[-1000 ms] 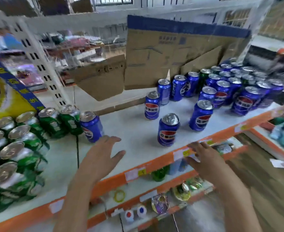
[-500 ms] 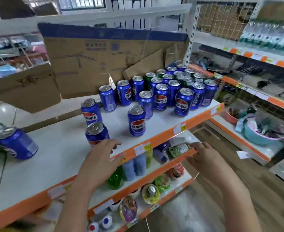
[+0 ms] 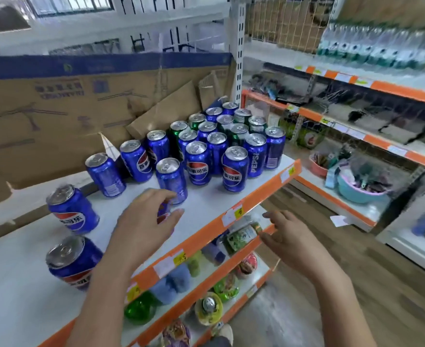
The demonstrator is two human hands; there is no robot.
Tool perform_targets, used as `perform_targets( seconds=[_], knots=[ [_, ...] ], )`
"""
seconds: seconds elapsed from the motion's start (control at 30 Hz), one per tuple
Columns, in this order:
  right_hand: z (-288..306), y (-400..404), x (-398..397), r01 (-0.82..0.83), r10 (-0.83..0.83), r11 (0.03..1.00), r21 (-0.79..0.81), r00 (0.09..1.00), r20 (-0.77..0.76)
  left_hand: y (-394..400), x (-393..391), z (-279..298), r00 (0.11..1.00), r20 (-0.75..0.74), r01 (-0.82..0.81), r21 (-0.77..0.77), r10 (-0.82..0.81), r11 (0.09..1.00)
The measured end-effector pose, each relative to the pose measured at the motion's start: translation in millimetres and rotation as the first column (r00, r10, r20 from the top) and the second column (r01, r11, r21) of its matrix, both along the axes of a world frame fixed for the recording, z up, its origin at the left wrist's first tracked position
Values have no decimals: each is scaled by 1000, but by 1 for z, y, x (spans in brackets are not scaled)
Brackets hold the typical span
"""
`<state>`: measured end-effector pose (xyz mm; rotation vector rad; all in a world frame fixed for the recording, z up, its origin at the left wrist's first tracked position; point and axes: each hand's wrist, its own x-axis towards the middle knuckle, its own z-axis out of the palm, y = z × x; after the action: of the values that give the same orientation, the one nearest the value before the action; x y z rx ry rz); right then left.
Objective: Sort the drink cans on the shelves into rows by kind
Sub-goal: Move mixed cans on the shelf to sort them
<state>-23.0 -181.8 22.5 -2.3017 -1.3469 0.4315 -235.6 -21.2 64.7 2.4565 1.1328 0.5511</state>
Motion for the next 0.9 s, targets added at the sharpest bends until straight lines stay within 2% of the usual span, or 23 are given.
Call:
perform_targets(
  seconds=[0.23, 0.37, 0.47, 0.6, 0.7, 0.8, 0.9],
  knots=[
    [45, 90, 69, -65, 53, 996, 68, 984, 171, 68, 76, 29, 995, 78, 63, 67, -68, 996],
    [59, 136, 105, -67, 43, 990, 124, 982, 184, 94, 115, 37, 991, 73, 109, 42, -112, 993],
    [61, 161, 133, -60, 40, 992, 107, 982, 183, 105, 145, 34, 988, 46, 146, 20, -147, 989],
    [59, 193, 180, -34, 15, 994, 103, 983, 184, 118, 188, 23, 986, -22, 163, 0, -163, 987],
    [57, 214, 211, -19, 23, 999, -32, 988, 155, 124, 219, 17, 986, -92, 136, -37, -139, 990],
    [52, 230, 232, -107, 126, 982, -157, 985, 121, 134, 246, 11, 969, -214, 107, -71, -120, 992],
    [44, 239, 244, -178, 193, 970, -166, 978, 81, 142, 265, 4, 934, -332, 107, -105, -136, 989]
  ],
)
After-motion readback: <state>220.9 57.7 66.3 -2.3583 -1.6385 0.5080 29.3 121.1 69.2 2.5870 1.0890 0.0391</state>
